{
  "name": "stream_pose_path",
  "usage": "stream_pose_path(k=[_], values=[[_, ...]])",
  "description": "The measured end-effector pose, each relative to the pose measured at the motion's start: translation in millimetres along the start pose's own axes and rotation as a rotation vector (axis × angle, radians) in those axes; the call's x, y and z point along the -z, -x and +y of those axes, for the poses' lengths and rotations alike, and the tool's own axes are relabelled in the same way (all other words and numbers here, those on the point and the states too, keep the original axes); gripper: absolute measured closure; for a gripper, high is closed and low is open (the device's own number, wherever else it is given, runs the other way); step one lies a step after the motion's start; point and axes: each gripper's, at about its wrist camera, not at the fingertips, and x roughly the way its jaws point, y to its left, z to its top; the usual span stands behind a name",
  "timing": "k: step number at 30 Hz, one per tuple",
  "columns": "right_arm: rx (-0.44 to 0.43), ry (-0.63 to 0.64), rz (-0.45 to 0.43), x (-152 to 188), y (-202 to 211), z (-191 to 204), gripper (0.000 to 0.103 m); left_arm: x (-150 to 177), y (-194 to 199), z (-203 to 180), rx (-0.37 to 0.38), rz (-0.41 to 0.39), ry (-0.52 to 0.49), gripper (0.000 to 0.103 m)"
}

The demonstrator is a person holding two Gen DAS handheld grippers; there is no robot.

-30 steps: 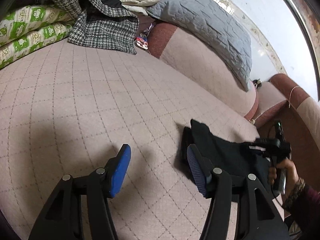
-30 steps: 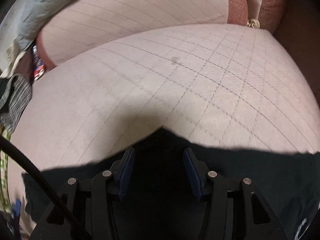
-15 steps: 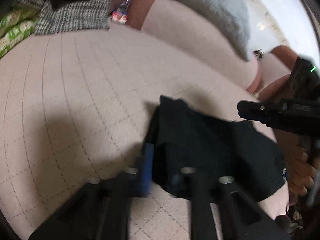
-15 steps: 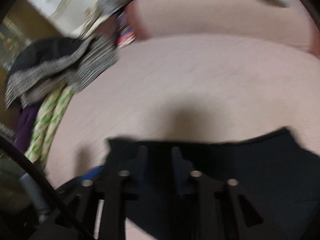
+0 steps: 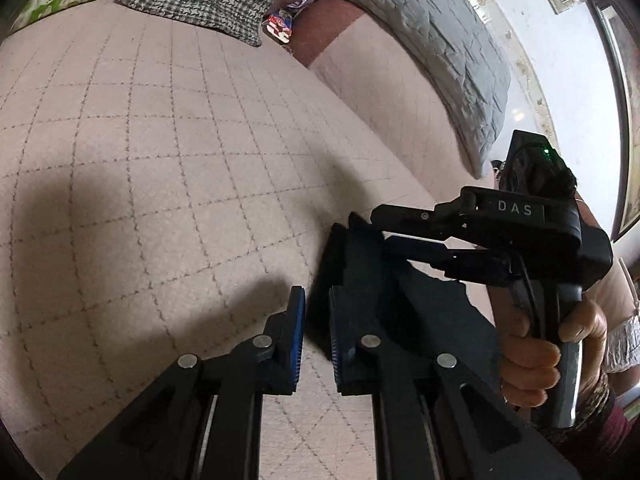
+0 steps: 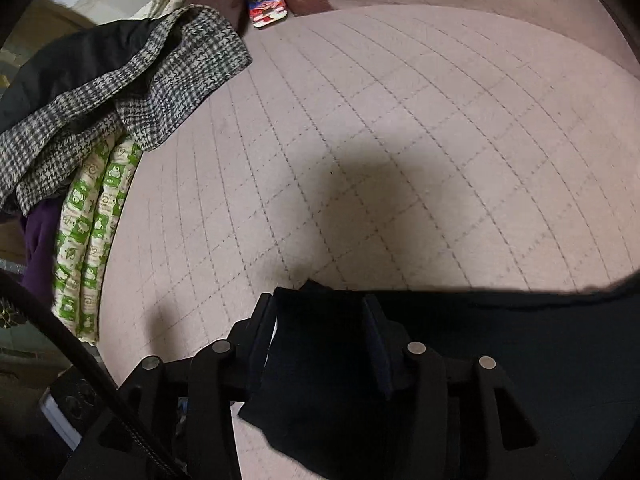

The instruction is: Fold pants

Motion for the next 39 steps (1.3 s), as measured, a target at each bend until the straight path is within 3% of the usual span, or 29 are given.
stream_pose_path(k=[2,5,9,12,14,15,17,18,19,21,22,23,24,30,39], values=[[0.018,-0.006,0.024,-2.2,-0.6,2.9,0.054,1.6,0.5,-5.5,-0.022,-0.002,-0.023,0.088],[0.101,0.024,0.094,-3.1,-13.5,14.8,0.049,4.4,-0.5,-14.9,-0.052,-0.006,-0.061,0.068],[0.250,0.085,0.165,-7.9,-42.1,40.4,0.021,5.3,-1.7,-20.5,-0.028,0.001,-0.082,0.048],[0.374,0.135,0.228,-13.0,-60.6,55.3,0.019,9.2,-6.3,-21.3,-0.022,0.012,-0.082,0.046],[0.423,0.171,0.270,-14.6,-66.6,60.5,0.021,9.8,-10.4,-14.1,0.014,0.031,-0.045,0.045],[0.434,0.185,0.285,-15.4,-66.8,61.5,0.028,9.9,-10.8,-12.5,0.023,0.026,-0.036,0.045],[0.463,0.219,0.309,-16.9,-64.6,61.9,0.048,10.1,-12.1,-15.7,0.028,0.007,-0.045,0.041],[0.487,0.230,0.311,-18.0,-61.6,61.6,0.067,11.0,-13.2,-18.6,0.031,0.000,-0.056,0.038],[0.498,0.241,0.310,-18.3,-58.0,59.8,0.077,12.4,-15.6,-23.0,0.026,-0.010,-0.071,0.038],[0.482,0.268,0.299,-14.5,-48.7,53.5,0.080,13.8,-25.5,-31.1,0.011,-0.006,-0.097,0.042],[0.472,0.277,0.288,-12.5,-45.0,50.8,0.081,14.4,-32.3,-36.9,-0.007,0.005,-0.119,0.052],[0.458,0.280,0.270,-10.1,-40.7,48.9,0.081,14.7,-42.5,-43.9,-0.018,0.043,-0.147,0.085],[0.453,0.278,0.259,-7.2,-34.7,43.4,0.082,15.4,-50.5,-47.1,-0.028,0.082,-0.158,0.084],[0.342,0.258,0.169,10.3,16.4,15.5,0.083,15.8,-35.3,-59.4,0.007,0.062,-0.120,0.084],[0.235,0.161,0.029,24.5,96.1,-58.6,0.082,36.1,-57.0,-128.7,0.056,0.125,-0.194,0.084]])
